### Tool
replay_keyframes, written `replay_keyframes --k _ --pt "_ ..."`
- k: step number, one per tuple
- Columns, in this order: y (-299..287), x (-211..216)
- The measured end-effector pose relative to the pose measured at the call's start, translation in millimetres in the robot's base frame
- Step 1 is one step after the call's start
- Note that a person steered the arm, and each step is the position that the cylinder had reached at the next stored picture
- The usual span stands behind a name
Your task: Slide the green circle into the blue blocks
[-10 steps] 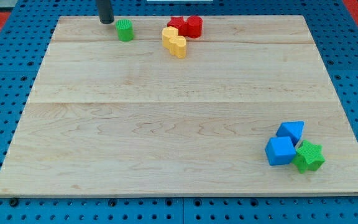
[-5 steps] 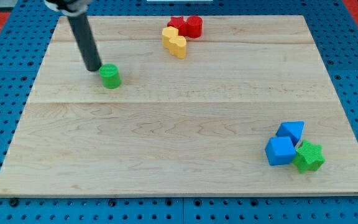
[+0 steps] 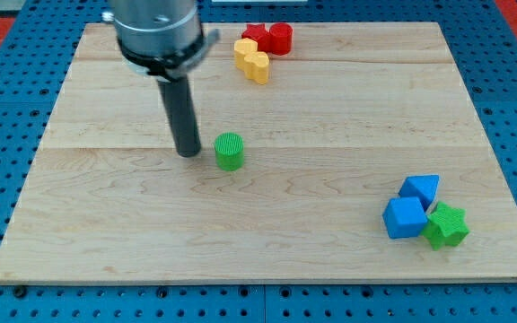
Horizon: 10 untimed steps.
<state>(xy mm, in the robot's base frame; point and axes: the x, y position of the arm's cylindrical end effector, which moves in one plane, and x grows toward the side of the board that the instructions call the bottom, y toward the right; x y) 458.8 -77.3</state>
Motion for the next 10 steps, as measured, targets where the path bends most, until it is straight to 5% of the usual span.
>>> replay_keyframes --k 6,8,10 --pt "126 13" --pt "81 13" --pt "112 -33"
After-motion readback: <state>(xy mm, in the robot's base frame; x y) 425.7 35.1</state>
